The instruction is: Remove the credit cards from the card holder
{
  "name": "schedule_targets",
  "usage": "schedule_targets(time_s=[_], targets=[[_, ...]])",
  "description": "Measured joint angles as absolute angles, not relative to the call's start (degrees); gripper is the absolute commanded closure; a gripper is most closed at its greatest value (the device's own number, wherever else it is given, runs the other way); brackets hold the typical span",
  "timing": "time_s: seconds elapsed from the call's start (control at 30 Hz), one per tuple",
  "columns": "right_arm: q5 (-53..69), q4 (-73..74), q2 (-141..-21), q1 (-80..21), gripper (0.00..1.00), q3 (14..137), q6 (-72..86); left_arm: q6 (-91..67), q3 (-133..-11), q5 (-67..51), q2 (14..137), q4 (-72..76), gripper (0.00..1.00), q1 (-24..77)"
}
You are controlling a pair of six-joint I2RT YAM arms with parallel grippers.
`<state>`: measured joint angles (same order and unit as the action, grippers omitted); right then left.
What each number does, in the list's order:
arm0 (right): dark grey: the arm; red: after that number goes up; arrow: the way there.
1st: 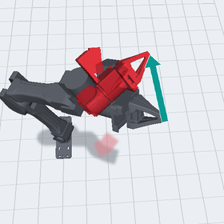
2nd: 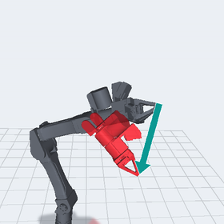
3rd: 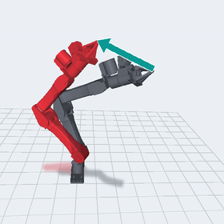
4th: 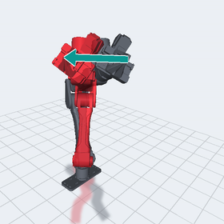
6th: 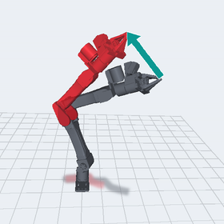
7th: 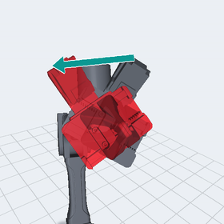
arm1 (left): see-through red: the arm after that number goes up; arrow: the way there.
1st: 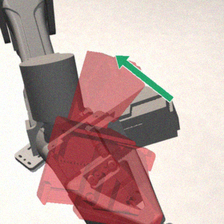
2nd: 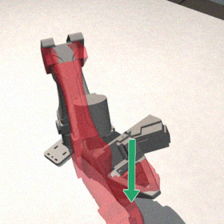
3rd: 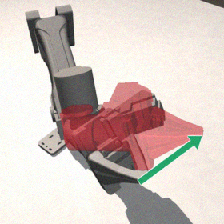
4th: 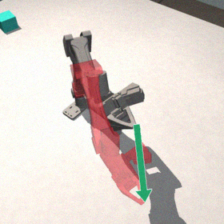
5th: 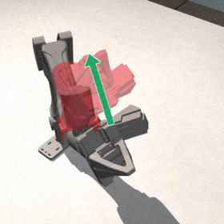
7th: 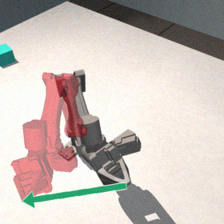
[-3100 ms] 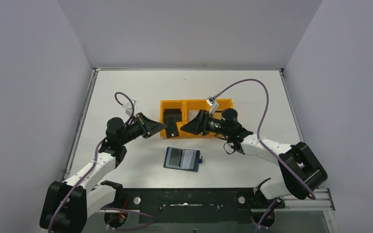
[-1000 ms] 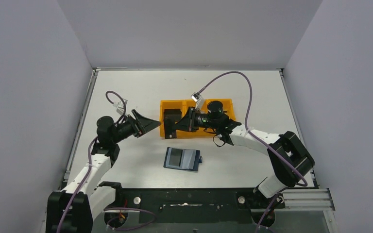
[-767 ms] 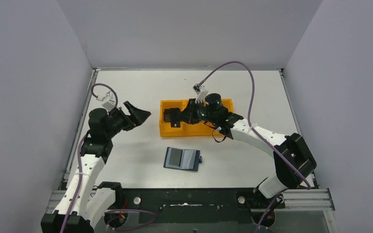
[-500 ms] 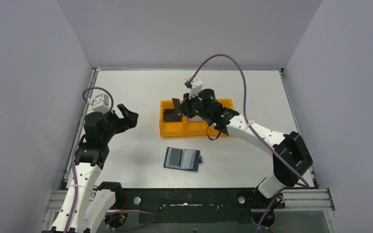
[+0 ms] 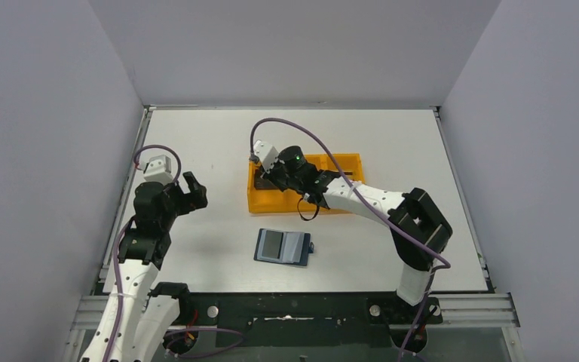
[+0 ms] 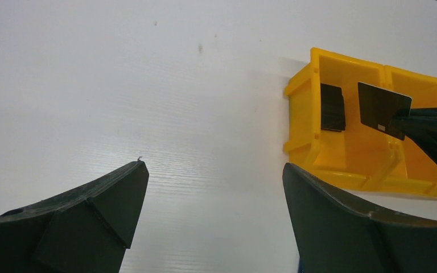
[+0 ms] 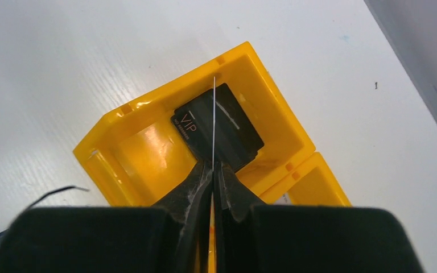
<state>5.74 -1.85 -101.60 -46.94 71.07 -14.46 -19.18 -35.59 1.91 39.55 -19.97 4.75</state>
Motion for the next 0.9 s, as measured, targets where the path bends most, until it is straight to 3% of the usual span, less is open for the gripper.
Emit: schedule_targets(time_s=[0.37, 0.9], targets=[[1.56, 1.74, -109.4, -46.94, 1.0, 79.11, -28.6, -18.55, -35.59, 7.86, 38.26, -20.58, 0.09, 4.64], [-3.81, 5.08, -115.83, -48.25, 1.0, 84.53, -35.62, -18.37, -35.59, 10.11, 37.08, -21.15, 0.09, 4.43]])
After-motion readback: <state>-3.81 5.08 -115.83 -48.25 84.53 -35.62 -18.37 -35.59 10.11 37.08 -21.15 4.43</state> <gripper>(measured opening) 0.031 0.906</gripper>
